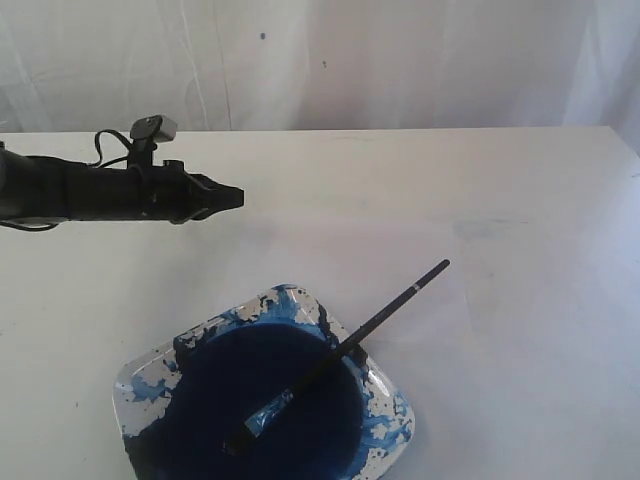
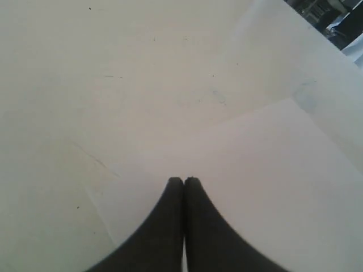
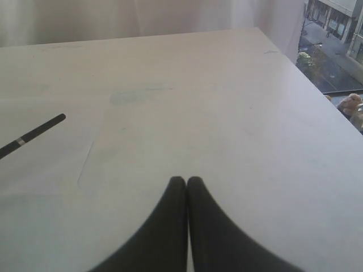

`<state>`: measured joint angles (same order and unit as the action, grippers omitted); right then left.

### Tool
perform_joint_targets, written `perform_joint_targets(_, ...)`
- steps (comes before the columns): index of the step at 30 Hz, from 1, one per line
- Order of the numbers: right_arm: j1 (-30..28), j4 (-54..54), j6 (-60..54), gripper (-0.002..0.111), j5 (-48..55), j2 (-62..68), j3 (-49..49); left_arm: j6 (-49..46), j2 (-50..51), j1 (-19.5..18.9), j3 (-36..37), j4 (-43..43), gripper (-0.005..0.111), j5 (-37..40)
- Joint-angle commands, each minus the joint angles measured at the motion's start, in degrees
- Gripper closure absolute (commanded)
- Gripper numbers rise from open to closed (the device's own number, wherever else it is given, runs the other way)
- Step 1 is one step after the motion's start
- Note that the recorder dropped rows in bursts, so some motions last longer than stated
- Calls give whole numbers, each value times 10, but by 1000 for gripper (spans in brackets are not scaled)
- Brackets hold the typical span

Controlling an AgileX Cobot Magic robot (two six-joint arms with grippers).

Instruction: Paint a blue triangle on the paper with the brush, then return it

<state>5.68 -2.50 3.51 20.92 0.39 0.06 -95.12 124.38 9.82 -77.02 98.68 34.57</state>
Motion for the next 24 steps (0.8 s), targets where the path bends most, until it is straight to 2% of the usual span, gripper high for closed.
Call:
perform_joint_targets(1,1,-3,0,108,-8,-4,-1,3,7,23,-28,-20,107,0)
perform_joint_targets(10,1,-3,0,108,-8,-4,-1,142,57,33,-118,-161,107,-32)
perform_joint_targets(13,1,-3,0,108,-8,-4,-1,144,69,33,-123,-164,107,-55)
perform_joint_targets(24,1,-3,0,108,-8,-4,-1,140,91,33,-133,-164,107,-54)
